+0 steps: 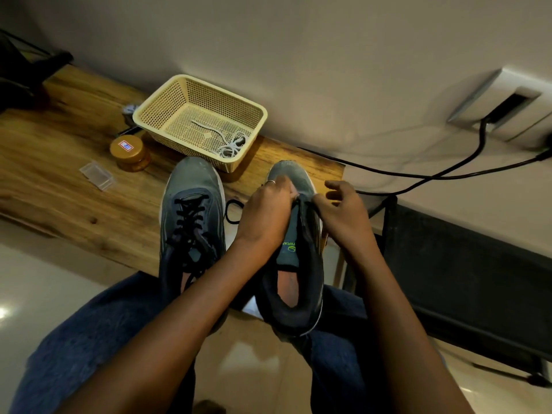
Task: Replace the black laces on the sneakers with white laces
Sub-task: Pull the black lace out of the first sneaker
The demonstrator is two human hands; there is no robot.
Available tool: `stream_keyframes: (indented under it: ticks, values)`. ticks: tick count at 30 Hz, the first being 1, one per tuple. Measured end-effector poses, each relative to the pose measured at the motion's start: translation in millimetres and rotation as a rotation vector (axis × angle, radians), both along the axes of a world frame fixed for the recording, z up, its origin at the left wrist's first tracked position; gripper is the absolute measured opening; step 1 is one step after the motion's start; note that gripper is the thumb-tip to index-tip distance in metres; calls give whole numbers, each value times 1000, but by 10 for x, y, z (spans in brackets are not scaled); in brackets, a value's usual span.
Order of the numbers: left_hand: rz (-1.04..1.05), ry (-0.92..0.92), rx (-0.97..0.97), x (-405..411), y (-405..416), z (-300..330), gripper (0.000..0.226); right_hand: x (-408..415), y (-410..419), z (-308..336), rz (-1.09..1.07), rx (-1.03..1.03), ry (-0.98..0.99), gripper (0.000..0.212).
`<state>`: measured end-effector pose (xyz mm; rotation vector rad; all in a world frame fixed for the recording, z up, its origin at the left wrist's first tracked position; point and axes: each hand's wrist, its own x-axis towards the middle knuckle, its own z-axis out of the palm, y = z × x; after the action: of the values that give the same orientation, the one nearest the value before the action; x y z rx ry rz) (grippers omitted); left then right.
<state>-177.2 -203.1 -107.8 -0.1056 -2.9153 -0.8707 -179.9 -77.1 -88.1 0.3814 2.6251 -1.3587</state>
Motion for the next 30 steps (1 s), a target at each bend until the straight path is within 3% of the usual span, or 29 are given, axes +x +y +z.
stream_keyframes:
  ticks: [6, 11, 15, 18, 23, 27, 30]
  values:
    - [22, -22, 7, 12, -31, -1, 13, 112, -28, 81, 95, 193, 34, 61]
    - [11, -28, -30, -6, -30, 10, 8, 289, -48, 196, 216, 258, -10, 36]
    - [-60, -30, -14, -25, -11, 31, 17, 324, -97, 129, 355, 469, -48, 48]
    - [-83, -29, -56, -10, -22, 35, 19, 324, -151, 81, 362, 543, -16, 34]
    - [-27, -10, -58, -18, 7, 24, 17, 316, -174, 92, 340, 578, 6, 25]
    - [116, -5, 98, -26, 9, 4, 20, 294, -166, 79, 344, 560, -10, 26]
    - [97, -22, 110, -19, 14, -21, 10, 291, -154, 64, 358, 568, -30, 26]
